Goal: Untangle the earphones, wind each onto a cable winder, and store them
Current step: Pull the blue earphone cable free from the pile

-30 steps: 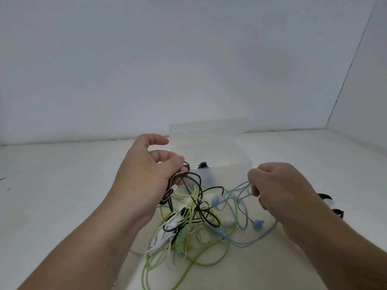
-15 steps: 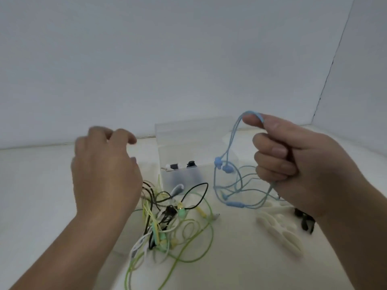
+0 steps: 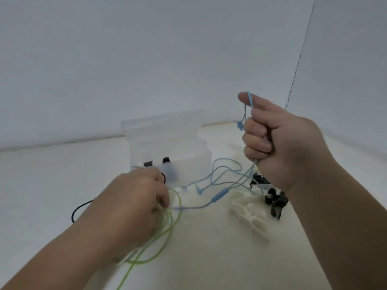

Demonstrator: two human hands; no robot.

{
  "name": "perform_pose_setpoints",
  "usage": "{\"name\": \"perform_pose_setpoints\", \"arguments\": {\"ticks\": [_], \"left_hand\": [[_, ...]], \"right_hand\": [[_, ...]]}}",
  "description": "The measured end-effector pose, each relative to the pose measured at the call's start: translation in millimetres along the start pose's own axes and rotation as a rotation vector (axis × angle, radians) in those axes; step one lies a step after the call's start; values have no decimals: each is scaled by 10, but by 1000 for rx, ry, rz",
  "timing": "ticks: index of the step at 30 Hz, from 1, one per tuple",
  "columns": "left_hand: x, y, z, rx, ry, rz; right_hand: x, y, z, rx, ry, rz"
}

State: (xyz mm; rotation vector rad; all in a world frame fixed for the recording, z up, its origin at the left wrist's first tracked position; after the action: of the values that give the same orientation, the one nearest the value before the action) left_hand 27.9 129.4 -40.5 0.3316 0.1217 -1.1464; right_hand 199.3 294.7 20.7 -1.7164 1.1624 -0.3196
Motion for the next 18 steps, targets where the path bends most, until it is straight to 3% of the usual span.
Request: {"name": "perform_pose_setpoints", "arguments": {"ticks": [4, 7, 10, 13, 16, 18], "left_hand": [[-18, -89, 35, 83, 90, 104], [54, 119, 162, 280, 171, 38], [101, 500, 240, 297, 229, -169], [152, 930, 115, 231, 18, -338], [167, 1200, -103, 101, -194, -221], [131, 1294, -272, -5, -244, -227]], "right_hand": [[-61, 40, 113, 49, 165, 22], [-85, 117, 150, 123, 221, -37], [-66, 177, 124, 154, 201, -83], [-33, 197, 93, 160, 180, -96], [-5, 216, 56, 184, 157, -100], [10, 237, 32, 204, 128, -120]]}}
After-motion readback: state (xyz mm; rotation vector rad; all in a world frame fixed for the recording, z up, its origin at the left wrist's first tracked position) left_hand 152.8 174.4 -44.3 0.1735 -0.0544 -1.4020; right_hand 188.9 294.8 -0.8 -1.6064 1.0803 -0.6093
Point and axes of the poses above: each hand's wrist, its own x-axis away from the middle knuckle, its own z-axis out of the back of the hand, y = z × x, the point moved 2 cm from there along -x, towards the middle knuckle, and after that the axes turned 10 degrees about z, right-handed, at the moved point
